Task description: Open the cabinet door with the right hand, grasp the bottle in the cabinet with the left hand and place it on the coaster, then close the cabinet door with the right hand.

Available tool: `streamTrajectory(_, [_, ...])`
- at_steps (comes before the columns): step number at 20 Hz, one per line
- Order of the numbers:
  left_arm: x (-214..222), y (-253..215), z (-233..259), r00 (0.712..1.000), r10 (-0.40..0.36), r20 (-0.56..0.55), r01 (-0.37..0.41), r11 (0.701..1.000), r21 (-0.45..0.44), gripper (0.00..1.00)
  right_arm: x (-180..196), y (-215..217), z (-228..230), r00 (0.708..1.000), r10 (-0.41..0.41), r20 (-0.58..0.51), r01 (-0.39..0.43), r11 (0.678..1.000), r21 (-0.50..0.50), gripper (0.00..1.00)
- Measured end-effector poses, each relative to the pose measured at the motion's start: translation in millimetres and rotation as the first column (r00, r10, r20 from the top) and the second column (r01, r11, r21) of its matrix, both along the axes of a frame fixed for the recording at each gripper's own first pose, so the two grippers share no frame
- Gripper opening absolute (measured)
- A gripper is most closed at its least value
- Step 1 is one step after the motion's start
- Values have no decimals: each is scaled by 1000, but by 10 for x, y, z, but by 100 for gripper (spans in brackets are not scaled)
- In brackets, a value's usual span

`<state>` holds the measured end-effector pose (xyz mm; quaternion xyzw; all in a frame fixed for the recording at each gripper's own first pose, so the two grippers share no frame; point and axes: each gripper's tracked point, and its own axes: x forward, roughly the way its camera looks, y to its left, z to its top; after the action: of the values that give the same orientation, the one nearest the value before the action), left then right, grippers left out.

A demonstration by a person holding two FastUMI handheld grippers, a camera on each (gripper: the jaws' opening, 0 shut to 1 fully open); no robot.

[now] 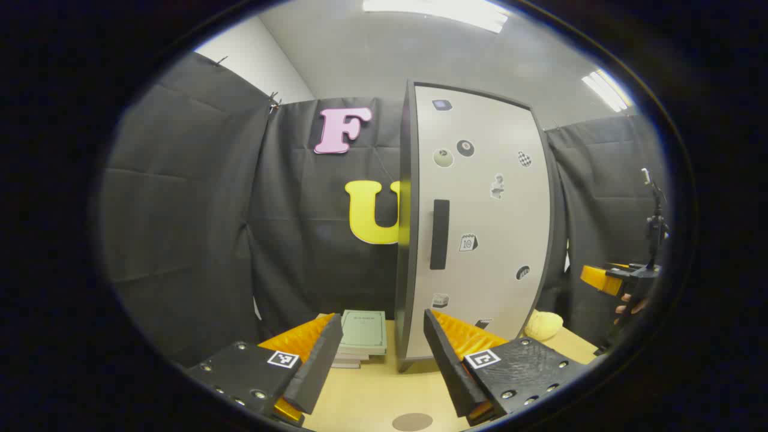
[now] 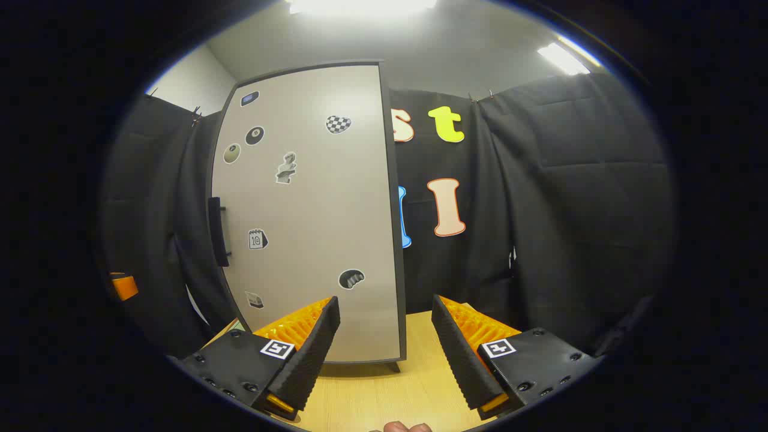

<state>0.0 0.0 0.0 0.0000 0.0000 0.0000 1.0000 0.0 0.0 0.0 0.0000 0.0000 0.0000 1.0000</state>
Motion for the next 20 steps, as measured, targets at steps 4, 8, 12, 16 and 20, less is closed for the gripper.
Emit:
streamTrajectory(4, [-19,18,-33,1000,-1,-1,1,1000,4,84,13,108,-21,1000,18,-8,-18,1000,-7,93])
streamTrajectory(8, [-42,76,-79,1000,4,-6,-4,1000,9,82,27,240,-28,999,37,-7,-37,999,2,93])
streamTrajectory(12, [-74,162,-136,1000,20,3,-20,999,33,82,55,329,66,999,42,17,-42,999,-7,93])
streamTrajectory(16, [-57,137,-229,1000,-2,0,2,1000,17,84,106,421,183,999,47,27,-47,999,-5,93])
streamTrajectory(20, [9,141,-347,1000,-14,-14,14,1000,17,82,171,524,307,997,59,40,-59,998,-6,98])
